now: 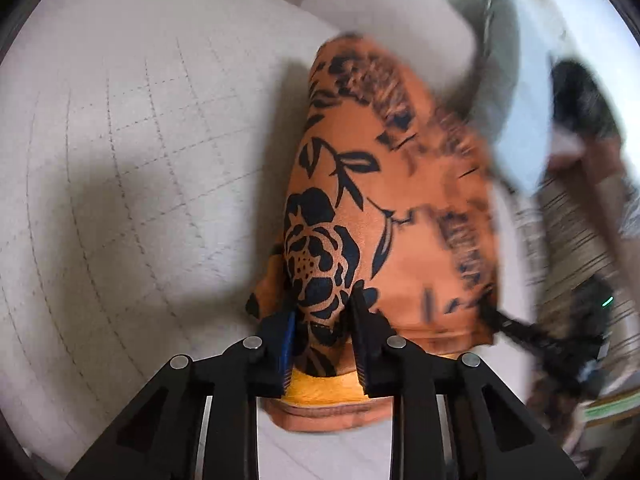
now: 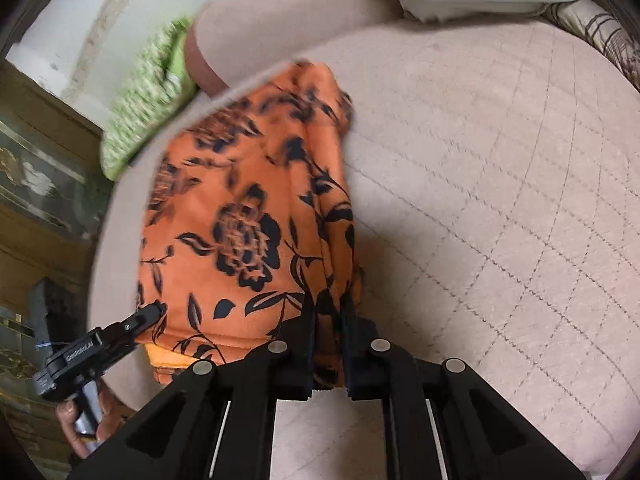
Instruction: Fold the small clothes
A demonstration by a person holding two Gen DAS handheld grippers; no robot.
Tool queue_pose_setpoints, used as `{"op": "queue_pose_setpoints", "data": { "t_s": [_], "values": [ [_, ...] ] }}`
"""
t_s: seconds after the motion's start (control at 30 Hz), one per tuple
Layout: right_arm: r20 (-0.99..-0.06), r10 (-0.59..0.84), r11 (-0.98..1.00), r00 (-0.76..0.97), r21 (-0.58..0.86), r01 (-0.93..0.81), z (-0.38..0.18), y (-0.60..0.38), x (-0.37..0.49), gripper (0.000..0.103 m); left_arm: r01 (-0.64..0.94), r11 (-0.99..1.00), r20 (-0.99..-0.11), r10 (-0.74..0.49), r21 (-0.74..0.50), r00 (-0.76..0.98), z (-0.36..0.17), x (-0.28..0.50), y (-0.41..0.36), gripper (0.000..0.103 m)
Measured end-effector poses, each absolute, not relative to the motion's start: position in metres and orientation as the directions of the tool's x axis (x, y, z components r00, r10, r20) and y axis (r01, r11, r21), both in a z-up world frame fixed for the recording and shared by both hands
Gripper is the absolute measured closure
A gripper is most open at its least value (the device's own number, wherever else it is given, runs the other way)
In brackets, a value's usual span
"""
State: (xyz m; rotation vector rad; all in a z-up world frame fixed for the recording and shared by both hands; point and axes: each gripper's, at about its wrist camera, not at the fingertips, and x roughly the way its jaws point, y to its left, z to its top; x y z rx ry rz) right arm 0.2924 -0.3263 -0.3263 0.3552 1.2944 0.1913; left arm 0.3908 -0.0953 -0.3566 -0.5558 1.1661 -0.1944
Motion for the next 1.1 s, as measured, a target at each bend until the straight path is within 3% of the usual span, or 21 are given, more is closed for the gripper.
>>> {"op": "queue_pose_setpoints", "data": {
  "t_s": [0.13, 0.17, 0.27, 0.33, 0.4, 0.57, 0.87, 1.1],
  "values": [
    [-0.888, 0.356, 0.912, 0.29, 0.398, 0.098, -0.331, -0.33, 0.289, 0.09, -0.18, 0.814, -0.795, -0.448, -0.552, 0.408, -0.352, 0.384, -0.086, 0.072],
    [-0.881, 0.368, 0.903, 0.298, 0.415, 0.112, -0.326, -0.335, 0.285, 0.085, -0.189, 0.816, -0.801, -0.442, -0.546, 0.405, -0.352, 0.38, -0.083, 0.069],
    [-0.84, 0.421, 0.876, 0.342, 0.475, 0.088, -0.303, -0.343, 0.261, 0.081, -0.198, 0.851, -0.828, -0.376, -0.486, 0.416, -0.337, 0.346, -0.073, 0.063],
    [-0.835, 0.415, 0.883, 0.362, 0.466, 0.062, -0.289, -0.341, 0.244, 0.071, -0.159, 0.893, -0.847, -0.323, -0.42, 0.423, -0.321, 0.317, -0.082, 0.06],
    [-0.831, 0.428, 0.88, 0.355, 0.472, 0.045, -0.282, -0.337, 0.222, 0.053, -0.128, 0.915, -0.854, -0.297, -0.382, 0.426, -0.313, 0.295, -0.091, 0.051],
    [-0.843, 0.436, 0.883, 0.314, 0.469, 0.033, -0.275, -0.322, 0.165, 0.05, -0.058, 0.945, -0.877, -0.275, -0.322, 0.395, -0.308, 0.227, -0.115, 0.051],
    [-0.838, 0.336, 0.933, 0.429, 0.358, -0.032, -0.209, -0.292, 0.095, 0.029, -0.009, 0.952, -0.844, -0.267, -0.306, 0.465, -0.254, 0.148, -0.128, 0.051],
    [-0.822, 0.289, 0.951, 0.49, 0.307, -0.047, -0.17, -0.285, 0.076, 0.026, -0.031, 0.96, -0.806, -0.216, -0.278, 0.551, -0.207, 0.123, -0.113, 0.049]
  ]
}}
